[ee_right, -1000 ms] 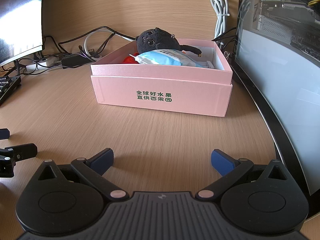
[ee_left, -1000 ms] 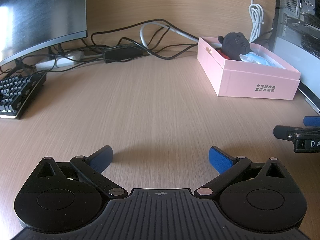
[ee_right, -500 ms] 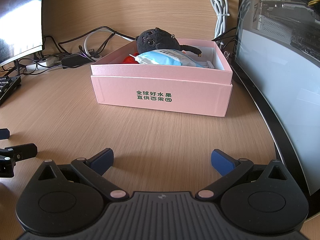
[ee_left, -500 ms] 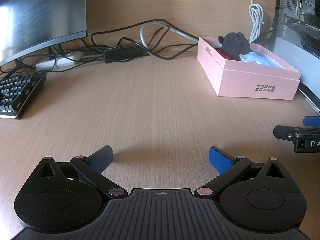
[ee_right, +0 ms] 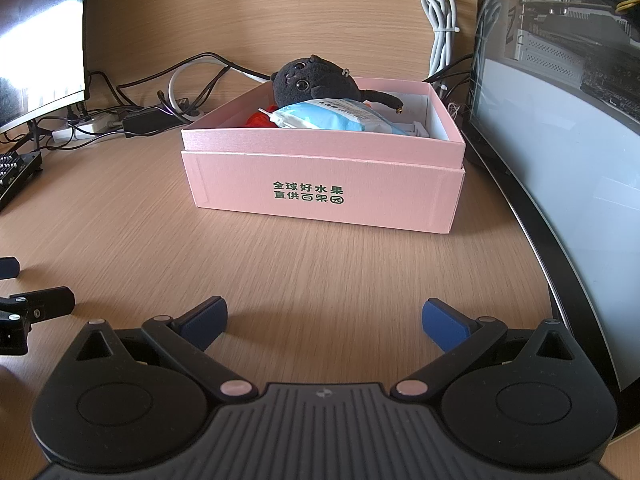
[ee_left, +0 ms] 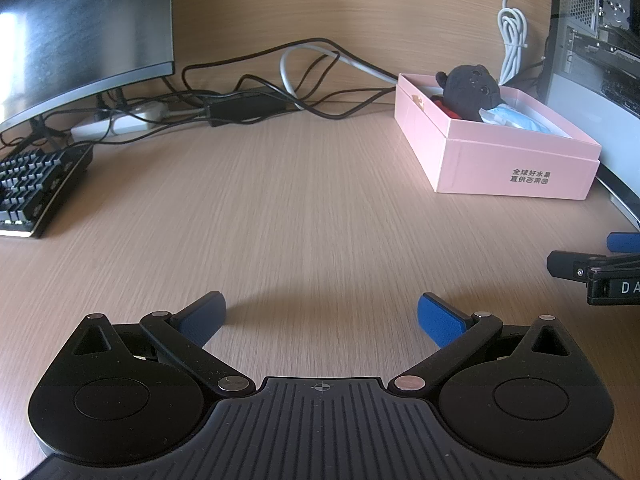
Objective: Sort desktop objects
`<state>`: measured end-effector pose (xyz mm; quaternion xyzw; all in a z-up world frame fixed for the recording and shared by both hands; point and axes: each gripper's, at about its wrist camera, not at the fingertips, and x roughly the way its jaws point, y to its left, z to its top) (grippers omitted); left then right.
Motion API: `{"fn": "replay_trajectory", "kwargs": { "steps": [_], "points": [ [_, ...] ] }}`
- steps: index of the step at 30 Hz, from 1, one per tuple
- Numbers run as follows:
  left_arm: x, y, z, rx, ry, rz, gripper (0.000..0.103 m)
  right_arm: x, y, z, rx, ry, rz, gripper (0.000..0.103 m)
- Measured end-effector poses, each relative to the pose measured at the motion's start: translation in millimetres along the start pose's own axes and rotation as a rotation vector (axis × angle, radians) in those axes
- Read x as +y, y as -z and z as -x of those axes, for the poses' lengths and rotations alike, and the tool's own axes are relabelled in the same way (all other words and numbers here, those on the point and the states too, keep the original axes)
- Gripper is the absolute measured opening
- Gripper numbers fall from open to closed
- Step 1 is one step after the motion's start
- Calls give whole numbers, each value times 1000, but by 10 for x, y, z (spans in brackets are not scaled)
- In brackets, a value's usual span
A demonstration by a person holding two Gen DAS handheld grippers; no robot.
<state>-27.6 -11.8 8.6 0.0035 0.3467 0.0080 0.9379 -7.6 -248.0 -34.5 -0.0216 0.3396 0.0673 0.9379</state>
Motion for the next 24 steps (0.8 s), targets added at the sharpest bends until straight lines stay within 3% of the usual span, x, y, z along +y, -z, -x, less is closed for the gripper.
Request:
{"fn": "replay_trajectory", "kwargs": {
  "steps": [24],
  "points": [
    [-6,-2,-2,0,0,0,103,3,-31,-43,0,1,-1,103]
  ]
}}
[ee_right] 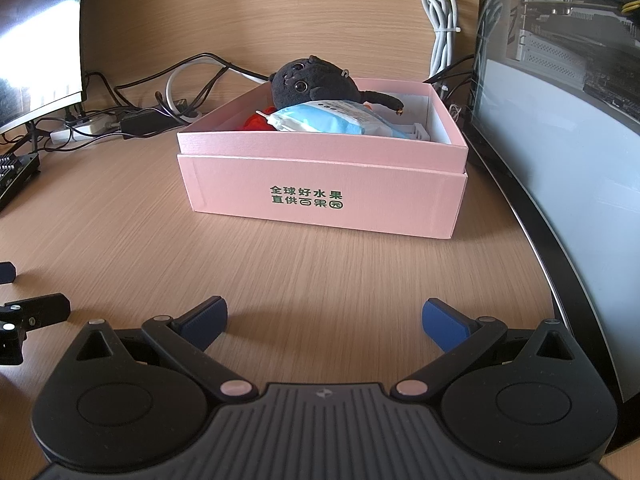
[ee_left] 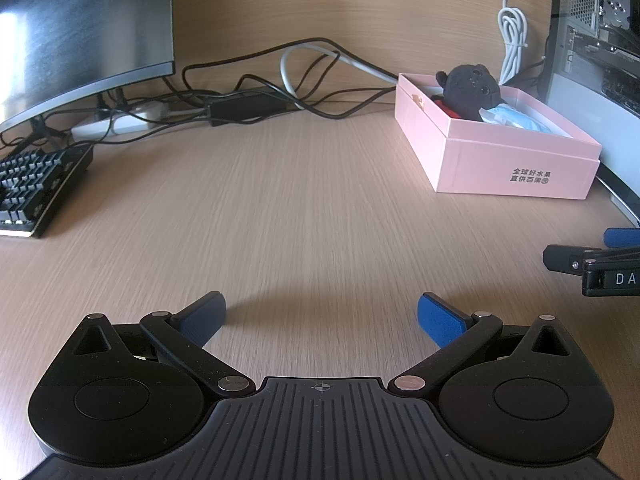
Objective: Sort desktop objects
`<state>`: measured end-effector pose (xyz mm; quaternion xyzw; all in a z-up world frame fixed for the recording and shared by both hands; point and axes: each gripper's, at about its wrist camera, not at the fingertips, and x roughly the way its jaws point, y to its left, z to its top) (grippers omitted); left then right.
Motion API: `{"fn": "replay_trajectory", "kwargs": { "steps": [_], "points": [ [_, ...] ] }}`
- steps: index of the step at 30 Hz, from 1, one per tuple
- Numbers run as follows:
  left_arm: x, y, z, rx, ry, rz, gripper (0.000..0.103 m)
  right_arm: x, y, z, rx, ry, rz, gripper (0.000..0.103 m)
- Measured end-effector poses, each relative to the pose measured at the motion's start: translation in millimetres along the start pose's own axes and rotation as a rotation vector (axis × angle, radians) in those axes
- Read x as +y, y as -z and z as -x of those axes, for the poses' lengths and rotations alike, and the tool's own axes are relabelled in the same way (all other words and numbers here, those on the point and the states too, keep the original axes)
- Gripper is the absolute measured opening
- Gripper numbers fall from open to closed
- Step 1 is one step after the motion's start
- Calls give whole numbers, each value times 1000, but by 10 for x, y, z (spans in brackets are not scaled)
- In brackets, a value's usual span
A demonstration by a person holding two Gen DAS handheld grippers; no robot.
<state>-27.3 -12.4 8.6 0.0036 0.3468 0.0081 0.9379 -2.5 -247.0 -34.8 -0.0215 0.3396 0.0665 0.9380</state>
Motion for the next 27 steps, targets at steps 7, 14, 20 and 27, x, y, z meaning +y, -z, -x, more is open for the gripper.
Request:
{"fn": "replay_trajectory", "kwargs": {
  "steps": [7,14,20,27],
  "points": [
    [3,-2,5,0,8,-5,103,1,1,-1,0,0,0,103],
    [-4,-5,-2,4,11,-10,103,3,4,-4,0,0,0,103],
    [8,-4,6,12,23,-16,103,6,6,-6,0,0,0,103],
    [9,-6,6,9,27,-18,103,6,6,-6,0,0,0,103]
  ]
}}
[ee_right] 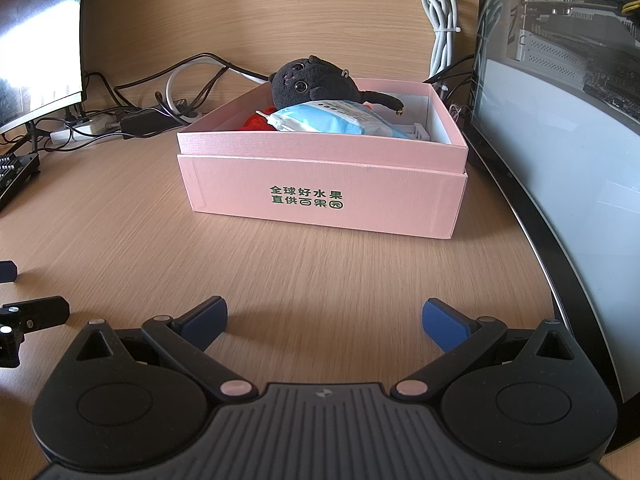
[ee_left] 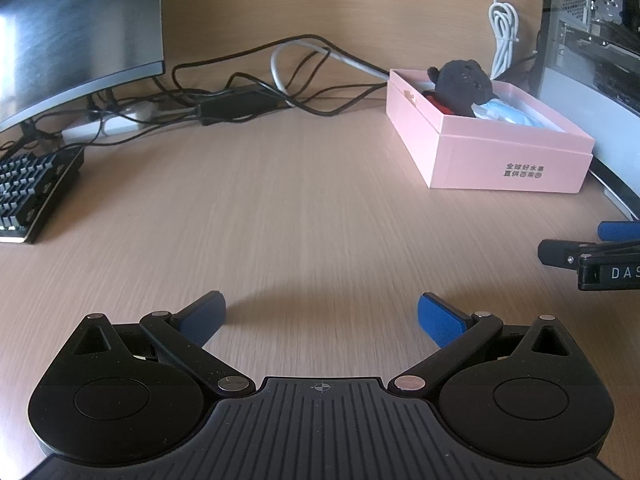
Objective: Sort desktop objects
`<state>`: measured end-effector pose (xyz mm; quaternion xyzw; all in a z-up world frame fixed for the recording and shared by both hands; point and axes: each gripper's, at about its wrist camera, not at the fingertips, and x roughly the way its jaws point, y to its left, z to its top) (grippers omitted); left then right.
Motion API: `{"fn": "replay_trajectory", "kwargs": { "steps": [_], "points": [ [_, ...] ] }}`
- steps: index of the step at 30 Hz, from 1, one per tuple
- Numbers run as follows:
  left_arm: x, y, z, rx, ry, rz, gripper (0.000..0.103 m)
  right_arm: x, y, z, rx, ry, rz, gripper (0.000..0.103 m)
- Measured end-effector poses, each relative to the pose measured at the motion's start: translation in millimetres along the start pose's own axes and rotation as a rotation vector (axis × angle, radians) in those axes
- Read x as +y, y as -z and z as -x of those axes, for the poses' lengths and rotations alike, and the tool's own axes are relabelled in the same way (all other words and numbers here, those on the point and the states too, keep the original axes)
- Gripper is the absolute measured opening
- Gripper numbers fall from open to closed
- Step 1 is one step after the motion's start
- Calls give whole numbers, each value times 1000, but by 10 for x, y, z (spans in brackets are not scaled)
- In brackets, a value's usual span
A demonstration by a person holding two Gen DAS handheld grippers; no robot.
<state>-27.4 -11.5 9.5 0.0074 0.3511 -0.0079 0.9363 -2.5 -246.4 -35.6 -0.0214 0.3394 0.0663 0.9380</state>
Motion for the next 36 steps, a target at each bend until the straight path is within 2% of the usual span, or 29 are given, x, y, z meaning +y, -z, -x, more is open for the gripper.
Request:
{"fn": "replay_trajectory", "kwargs": {
  "steps": [36],
  "points": [
    [15,6,2,-9,-10,8,103,2,-1,0,0,0,0,103]
  ]
}}
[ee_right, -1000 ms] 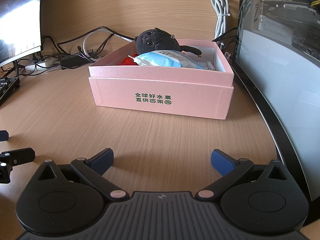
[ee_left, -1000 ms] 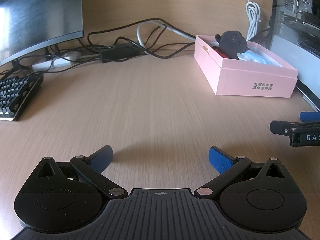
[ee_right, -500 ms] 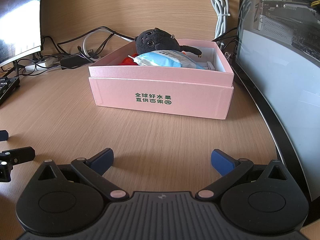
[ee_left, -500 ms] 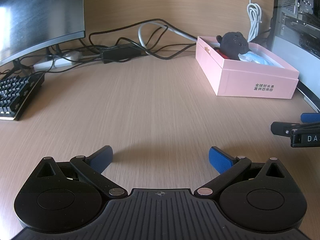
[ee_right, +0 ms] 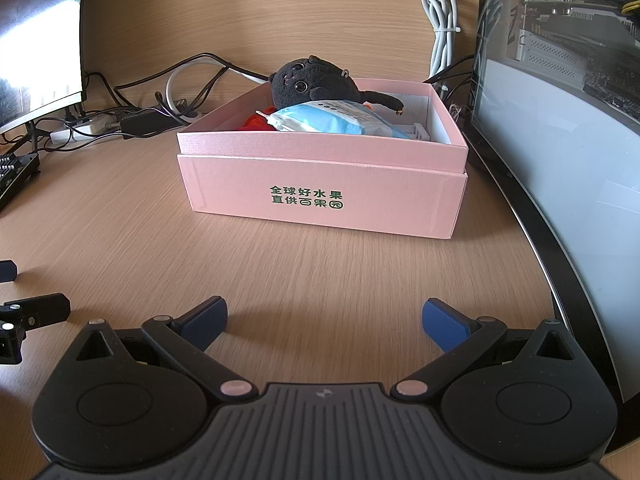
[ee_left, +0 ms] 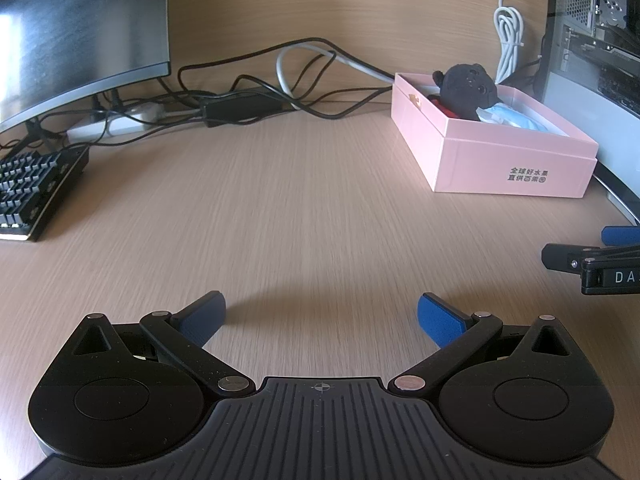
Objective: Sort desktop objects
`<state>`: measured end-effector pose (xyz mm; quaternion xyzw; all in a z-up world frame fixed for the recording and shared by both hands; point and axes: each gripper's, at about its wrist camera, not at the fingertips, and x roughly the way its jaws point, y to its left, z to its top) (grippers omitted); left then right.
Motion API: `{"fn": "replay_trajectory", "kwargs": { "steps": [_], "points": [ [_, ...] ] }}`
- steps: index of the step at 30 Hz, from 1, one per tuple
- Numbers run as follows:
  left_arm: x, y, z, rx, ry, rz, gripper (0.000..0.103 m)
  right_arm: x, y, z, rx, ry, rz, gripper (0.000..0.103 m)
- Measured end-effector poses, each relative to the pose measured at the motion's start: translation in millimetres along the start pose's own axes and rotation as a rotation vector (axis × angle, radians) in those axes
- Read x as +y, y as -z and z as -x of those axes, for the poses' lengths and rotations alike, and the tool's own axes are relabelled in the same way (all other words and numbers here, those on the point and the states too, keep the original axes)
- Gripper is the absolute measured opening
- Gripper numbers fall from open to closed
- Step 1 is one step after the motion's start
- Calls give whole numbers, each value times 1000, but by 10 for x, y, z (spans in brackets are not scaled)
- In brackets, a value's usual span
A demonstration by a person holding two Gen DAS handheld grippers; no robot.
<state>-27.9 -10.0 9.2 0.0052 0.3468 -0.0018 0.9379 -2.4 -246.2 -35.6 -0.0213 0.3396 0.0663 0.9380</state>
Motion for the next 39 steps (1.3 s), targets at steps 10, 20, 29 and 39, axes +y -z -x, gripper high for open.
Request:
{"fn": "replay_trajectory", "kwargs": {
  "steps": [10,20,29,39],
  "points": [
    [4,-1,-1,-1,2,0,103,1,-1,0,0,0,0,103],
    [11,-1,3,-1,2,-1,103,1,-1,0,0,0,0,103],
    [7,-2,2,-1,1,-1,103,1,-1,1,0,0,0,103],
    [8,-2,1,-2,3,0,103,0,0,1,0,0,0,103]
  ]
}}
